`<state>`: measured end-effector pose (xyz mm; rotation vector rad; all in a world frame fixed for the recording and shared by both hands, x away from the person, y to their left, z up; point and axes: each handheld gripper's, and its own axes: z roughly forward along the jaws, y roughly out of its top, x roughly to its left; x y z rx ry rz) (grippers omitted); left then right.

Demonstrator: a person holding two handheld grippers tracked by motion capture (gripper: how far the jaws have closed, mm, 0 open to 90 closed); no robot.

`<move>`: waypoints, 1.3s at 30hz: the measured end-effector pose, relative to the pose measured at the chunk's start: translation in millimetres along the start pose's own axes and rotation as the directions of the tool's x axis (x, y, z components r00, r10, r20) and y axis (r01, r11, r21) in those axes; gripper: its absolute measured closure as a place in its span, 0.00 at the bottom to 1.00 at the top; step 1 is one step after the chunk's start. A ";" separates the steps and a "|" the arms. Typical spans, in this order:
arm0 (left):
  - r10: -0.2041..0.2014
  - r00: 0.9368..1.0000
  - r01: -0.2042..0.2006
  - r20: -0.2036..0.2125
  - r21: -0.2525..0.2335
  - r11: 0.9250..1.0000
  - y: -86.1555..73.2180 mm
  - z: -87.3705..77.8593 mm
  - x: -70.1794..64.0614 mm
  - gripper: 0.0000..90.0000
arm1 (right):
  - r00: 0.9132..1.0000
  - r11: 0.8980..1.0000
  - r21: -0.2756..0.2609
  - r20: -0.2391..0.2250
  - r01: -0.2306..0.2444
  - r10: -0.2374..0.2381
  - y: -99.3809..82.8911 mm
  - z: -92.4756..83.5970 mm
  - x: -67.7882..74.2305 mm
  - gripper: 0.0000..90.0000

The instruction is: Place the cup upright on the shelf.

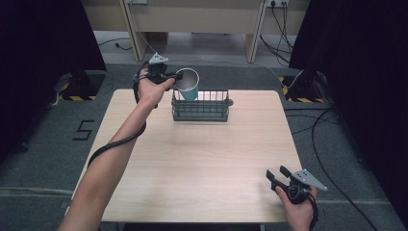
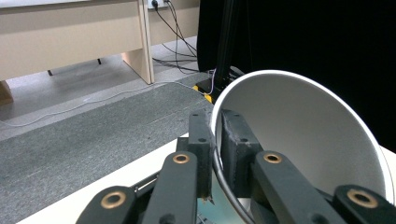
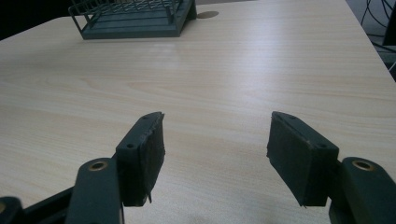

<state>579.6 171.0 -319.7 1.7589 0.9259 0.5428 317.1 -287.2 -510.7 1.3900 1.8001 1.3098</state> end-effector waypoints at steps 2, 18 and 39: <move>-0.003 1.000 0.003 -0.002 -0.001 1.000 0.3 3.3 -0.3 0.92 | 1.000 1.000 0.000 0.000 0.000 0.000 0.0 -0.1 0.0 0.41; -0.037 0.999 0.038 -0.022 0.017 0.999 -2.8 30.9 3.4 0.92 | 1.000 1.000 -0.003 -0.003 -0.004 0.004 -0.2 -0.1 -0.7 0.41; -0.064 0.997 0.067 -0.042 0.063 0.996 -18.9 58.2 6.8 0.92 | 1.000 1.000 -0.002 -0.006 -0.004 0.004 -0.3 -0.4 -0.8 0.41</move>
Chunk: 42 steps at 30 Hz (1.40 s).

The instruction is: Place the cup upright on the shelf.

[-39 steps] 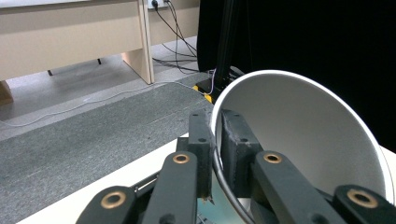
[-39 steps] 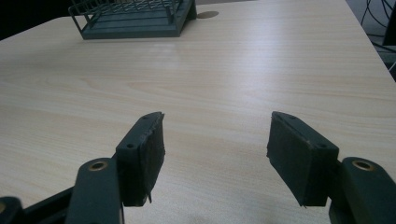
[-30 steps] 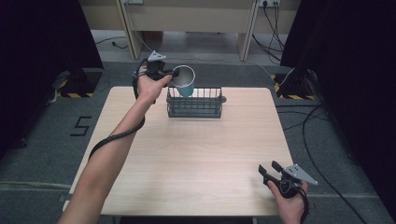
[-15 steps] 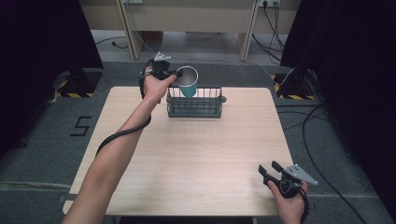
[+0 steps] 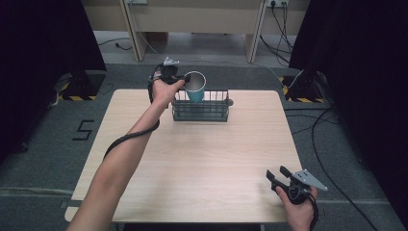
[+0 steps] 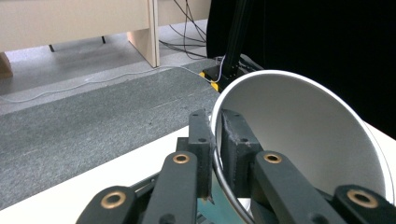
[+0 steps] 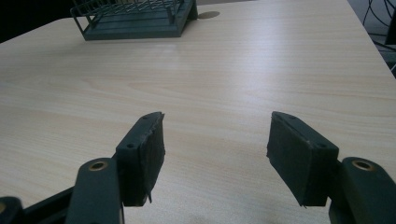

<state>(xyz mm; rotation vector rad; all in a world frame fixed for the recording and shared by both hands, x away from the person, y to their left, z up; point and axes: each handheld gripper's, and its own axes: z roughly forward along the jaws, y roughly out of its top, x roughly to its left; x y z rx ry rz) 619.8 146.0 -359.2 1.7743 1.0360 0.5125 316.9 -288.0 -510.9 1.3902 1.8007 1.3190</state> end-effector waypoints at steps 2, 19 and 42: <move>-0.004 1.000 0.004 -0.005 0.005 1.000 -1.8 2.0 1.1 0.92 | 1.000 1.000 0.000 -0.001 0.000 0.000 0.0 0.1 -0.1 0.41; -0.023 1.000 0.023 -0.010 0.046 0.999 -12.6 17.5 2.1 0.92 | 1.000 1.000 0.002 0.000 0.002 -0.002 0.0 0.3 0.5 0.41; -0.089 0.996 0.091 -0.025 0.077 0.993 -24.5 35.6 7.9 0.91 | 1.000 1.000 0.008 0.002 0.015 -0.015 0.3 0.6 0.9 0.41</move>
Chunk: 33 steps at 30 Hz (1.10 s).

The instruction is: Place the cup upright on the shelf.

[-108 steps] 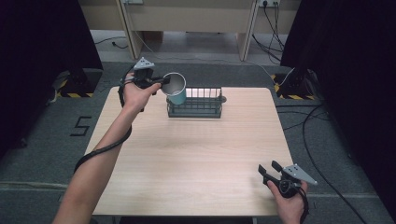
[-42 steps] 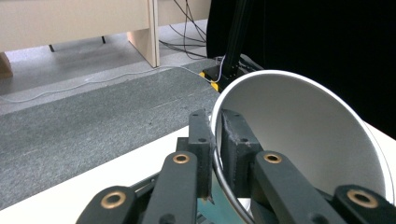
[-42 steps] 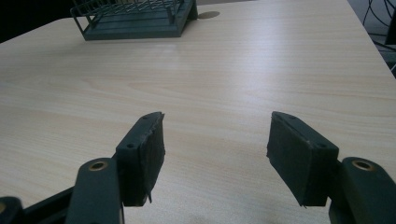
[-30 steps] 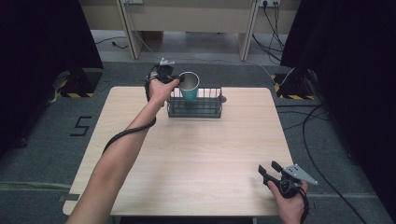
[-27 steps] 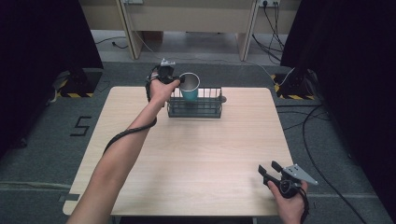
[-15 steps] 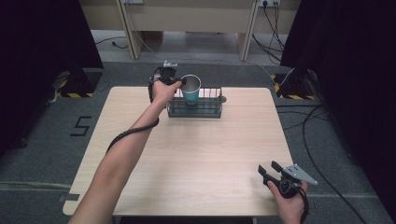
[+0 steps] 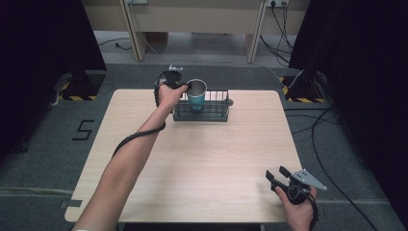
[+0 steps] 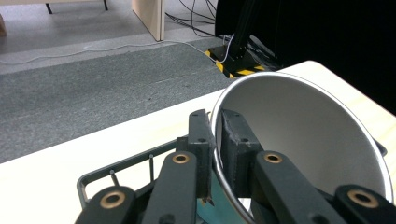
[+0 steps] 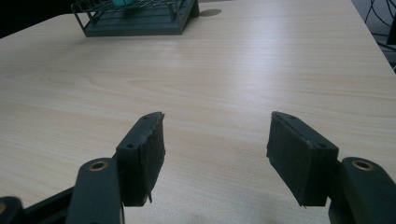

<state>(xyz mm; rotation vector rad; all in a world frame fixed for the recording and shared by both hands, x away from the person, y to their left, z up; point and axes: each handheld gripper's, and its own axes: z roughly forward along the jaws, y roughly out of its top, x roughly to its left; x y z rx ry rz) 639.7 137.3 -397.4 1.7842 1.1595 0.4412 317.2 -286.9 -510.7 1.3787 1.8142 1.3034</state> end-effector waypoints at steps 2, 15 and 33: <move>0.001 1.000 -0.001 0.000 0.000 1.000 0.4 0.4 -0.6 0.91 | 1.000 1.000 0.002 -0.001 -0.003 0.003 0.0 0.1 0.3 0.41; -0.040 0.999 0.040 -0.009 0.006 0.999 2.0 7.2 0.6 0.88 | 1.000 1.000 0.008 -0.006 -0.005 0.005 0.0 0.5 0.4 0.41; -0.071 0.998 0.071 0.000 -0.024 0.997 10.2 0.1 0.0 0.69 | 1.000 1.000 0.011 -0.009 0.004 -0.004 0.1 0.6 -0.3 0.41</move>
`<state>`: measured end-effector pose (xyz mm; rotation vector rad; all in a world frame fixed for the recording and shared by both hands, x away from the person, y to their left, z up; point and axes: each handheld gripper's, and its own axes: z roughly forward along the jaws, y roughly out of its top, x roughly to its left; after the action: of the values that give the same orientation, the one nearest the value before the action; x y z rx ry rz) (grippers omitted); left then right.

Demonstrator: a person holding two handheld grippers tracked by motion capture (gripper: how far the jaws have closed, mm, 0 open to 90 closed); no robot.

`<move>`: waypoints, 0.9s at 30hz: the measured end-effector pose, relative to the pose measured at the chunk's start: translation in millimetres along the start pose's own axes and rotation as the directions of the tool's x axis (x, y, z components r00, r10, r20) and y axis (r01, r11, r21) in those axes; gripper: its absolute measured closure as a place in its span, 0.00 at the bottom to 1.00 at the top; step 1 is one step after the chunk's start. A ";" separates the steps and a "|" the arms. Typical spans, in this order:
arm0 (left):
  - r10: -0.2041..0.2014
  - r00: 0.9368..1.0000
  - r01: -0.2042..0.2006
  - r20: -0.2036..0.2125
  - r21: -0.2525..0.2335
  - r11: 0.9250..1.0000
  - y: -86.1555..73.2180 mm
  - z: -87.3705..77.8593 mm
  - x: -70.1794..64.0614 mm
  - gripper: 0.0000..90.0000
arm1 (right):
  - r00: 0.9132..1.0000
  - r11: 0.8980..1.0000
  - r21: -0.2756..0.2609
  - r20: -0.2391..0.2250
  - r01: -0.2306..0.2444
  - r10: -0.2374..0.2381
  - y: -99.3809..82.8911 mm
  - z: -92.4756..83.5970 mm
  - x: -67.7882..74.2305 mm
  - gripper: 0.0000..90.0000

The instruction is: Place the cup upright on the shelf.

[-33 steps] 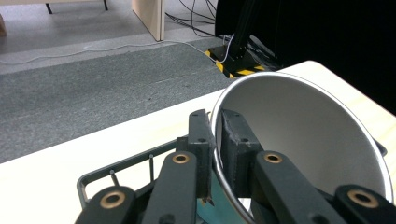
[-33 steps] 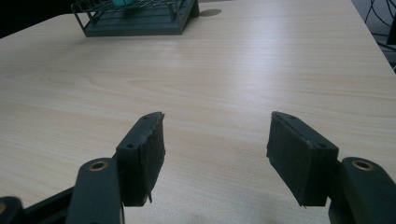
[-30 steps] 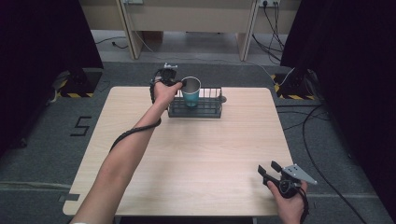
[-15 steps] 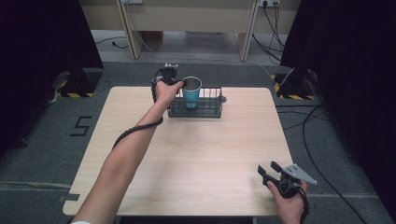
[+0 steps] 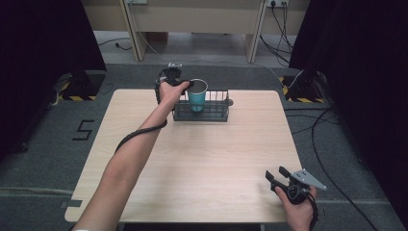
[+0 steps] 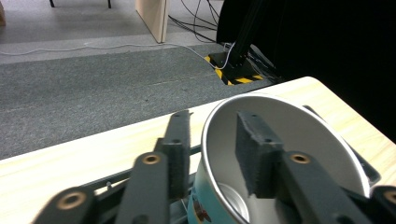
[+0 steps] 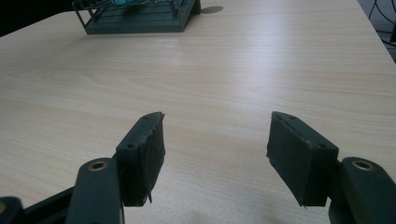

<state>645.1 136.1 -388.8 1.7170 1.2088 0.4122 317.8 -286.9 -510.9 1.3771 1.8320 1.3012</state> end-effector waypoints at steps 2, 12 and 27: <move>-0.006 1.000 0.006 -0.006 -0.013 1.000 1.4 -2.8 -1.2 0.64 | 1.000 1.000 0.001 0.001 0.002 -0.002 0.0 0.0 0.1 0.41; -0.019 1.000 0.018 -0.003 -0.077 0.997 3.1 -18.2 -2.8 0.47 | 1.000 1.000 0.004 0.003 0.003 -0.003 0.1 0.1 0.4 0.41; 0.052 0.999 -0.053 -0.010 -0.145 0.988 -4.7 -62.2 -2.3 0.44 | 1.000 1.000 0.005 0.006 -0.001 0.001 0.1 0.1 0.7 0.41</move>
<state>597.2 165.9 -362.2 1.6254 1.1120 0.5246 317.7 -286.3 -510.7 1.3834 1.8323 1.2917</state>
